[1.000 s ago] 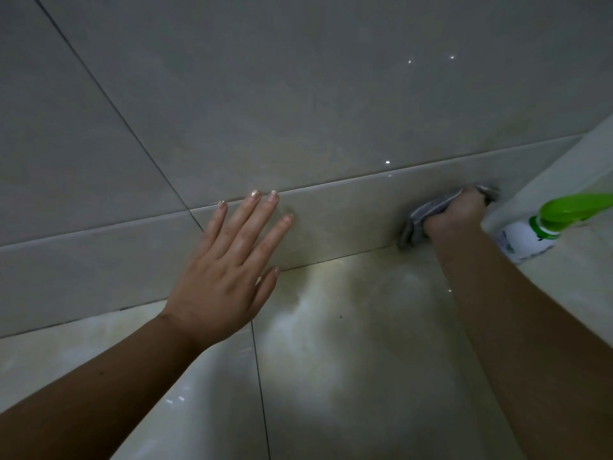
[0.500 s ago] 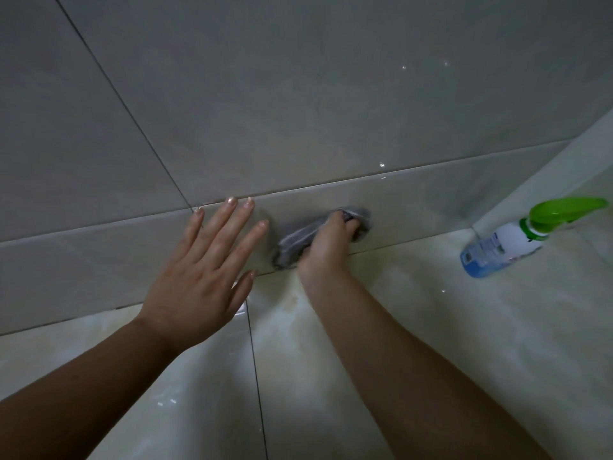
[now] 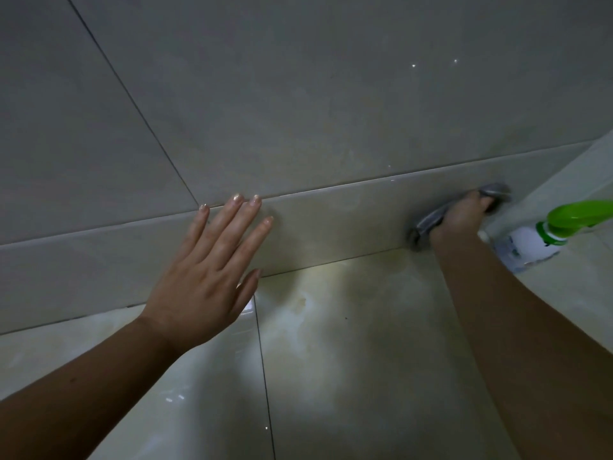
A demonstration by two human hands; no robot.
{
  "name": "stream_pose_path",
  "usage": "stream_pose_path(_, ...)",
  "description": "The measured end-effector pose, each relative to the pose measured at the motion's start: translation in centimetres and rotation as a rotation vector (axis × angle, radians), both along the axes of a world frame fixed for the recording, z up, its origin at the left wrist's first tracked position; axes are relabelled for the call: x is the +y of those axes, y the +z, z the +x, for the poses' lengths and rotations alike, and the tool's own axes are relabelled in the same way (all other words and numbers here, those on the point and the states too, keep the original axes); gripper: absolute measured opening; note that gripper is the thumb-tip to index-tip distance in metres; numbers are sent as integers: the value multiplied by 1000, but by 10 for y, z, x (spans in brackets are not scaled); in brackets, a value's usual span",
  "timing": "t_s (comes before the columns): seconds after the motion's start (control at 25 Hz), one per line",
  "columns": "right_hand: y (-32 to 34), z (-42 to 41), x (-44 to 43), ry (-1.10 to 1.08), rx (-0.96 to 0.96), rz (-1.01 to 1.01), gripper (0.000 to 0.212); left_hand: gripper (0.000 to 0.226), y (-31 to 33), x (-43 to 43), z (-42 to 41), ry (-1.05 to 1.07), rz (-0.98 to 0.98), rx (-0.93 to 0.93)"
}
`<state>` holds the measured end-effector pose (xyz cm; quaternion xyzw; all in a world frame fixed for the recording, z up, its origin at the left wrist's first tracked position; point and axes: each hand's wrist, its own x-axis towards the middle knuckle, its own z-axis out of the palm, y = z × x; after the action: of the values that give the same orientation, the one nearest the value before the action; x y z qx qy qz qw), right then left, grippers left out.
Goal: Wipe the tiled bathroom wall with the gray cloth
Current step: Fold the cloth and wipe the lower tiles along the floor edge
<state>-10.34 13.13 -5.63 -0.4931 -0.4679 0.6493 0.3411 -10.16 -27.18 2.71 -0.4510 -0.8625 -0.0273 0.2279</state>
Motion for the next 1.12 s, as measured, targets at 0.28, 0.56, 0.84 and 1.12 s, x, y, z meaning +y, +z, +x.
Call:
stream_pose_path(0.28, -6, -16, -163, 102, 144, -561, 61, 66, 5, -46, 4, 82, -39, -12)
stream_pose_path(0.56, 38, -18, -297, 388, 163, -951, 49, 64, 5, -90, 13, 137, -55, -25)
stream_pose_path(0.84, 107, -18, -319, 563, 118, -914, 50, 68, 12, -110, 22, 138, -113, -42)
stream_pose_path(1.12, 155, 39, -285, 806, 152, -729, 38, 64, 59, -99, 35, 75, -28, -145)
